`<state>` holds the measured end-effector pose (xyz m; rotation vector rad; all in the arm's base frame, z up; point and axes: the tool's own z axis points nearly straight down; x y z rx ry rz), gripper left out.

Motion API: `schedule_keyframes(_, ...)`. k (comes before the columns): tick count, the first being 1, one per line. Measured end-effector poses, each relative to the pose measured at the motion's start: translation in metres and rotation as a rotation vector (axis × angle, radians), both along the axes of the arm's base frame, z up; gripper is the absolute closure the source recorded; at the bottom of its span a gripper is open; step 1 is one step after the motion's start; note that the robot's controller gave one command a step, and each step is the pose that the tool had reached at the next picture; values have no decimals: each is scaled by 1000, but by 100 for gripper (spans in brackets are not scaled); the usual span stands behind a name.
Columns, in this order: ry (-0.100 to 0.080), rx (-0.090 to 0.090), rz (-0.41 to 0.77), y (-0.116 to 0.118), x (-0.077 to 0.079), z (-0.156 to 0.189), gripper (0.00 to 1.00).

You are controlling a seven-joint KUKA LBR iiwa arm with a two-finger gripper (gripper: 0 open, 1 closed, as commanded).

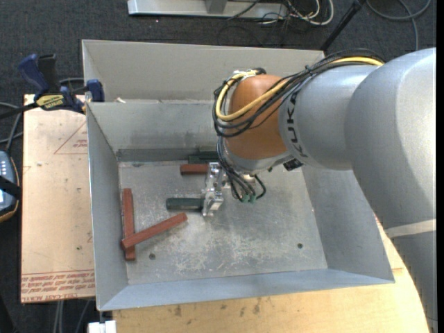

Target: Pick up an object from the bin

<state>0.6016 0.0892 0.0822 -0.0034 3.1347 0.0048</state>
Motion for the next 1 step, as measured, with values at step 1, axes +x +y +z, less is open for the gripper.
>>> schedule_keyframes(1,3,-2,-28,4,-5,175,100)
